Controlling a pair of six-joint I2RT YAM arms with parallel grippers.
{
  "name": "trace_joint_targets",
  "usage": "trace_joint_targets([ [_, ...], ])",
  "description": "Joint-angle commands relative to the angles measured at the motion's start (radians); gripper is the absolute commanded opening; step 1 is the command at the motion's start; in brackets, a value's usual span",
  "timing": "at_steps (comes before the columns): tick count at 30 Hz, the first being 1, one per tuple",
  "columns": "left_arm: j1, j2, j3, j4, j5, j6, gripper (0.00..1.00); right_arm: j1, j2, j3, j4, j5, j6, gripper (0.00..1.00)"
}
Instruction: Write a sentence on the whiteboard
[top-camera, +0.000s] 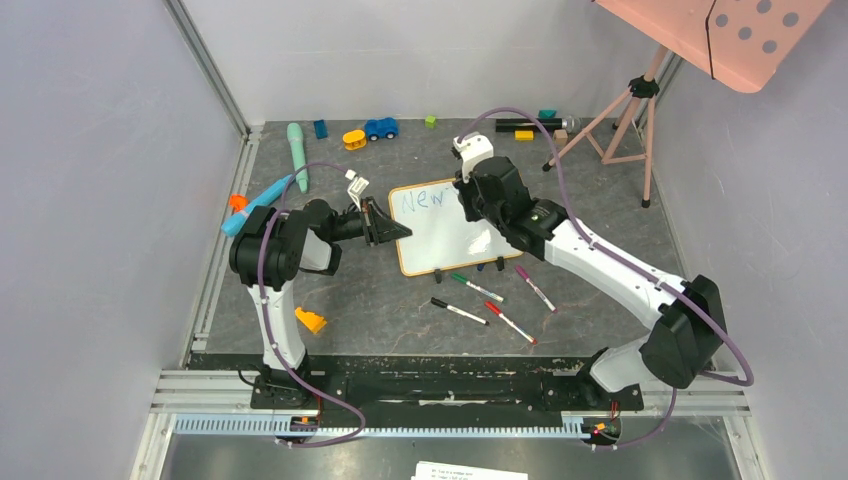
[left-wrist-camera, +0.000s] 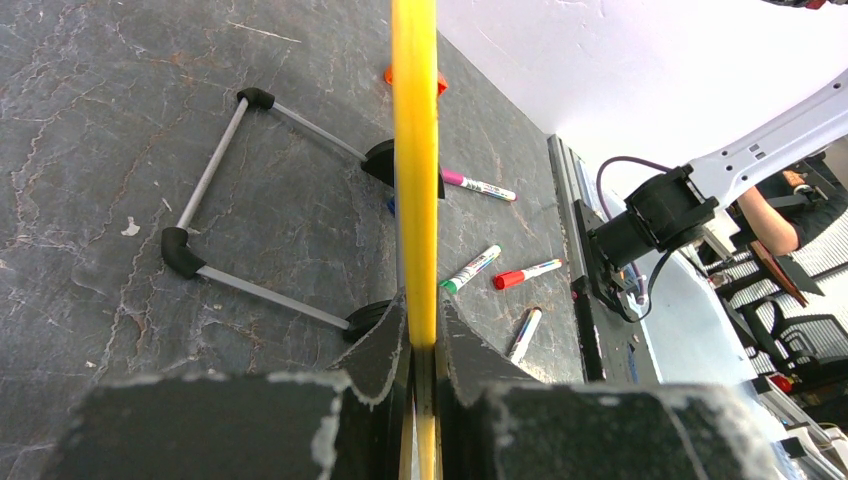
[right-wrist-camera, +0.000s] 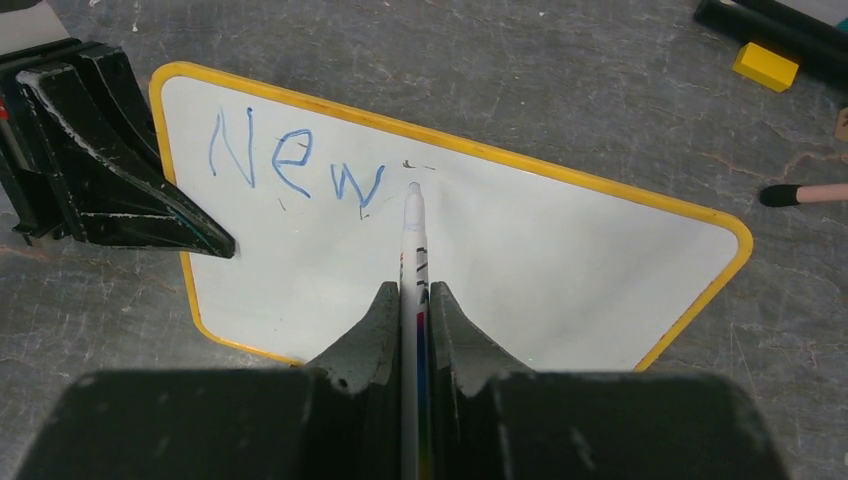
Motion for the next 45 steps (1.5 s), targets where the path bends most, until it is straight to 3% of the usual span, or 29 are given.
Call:
trace_joint_targets([
  [1,-0.012,-0.023,0.006,0.085,0.028,0.061,0.02,-0.023,-0.039,-0.025,0.053,-0.004,-0.002,0.00],
  [27,-0.012,-0.025,-0.003,0.085,0.014,0.067,0.02,-0.070,-0.018,-0.018,0.059,-0.106,0.008,0.00],
  [45,-0.012,-0.029,-0.005,0.085,0.017,0.071,0.02,-0.070,0.028,0.028,0.075,-0.074,0.002,0.00],
])
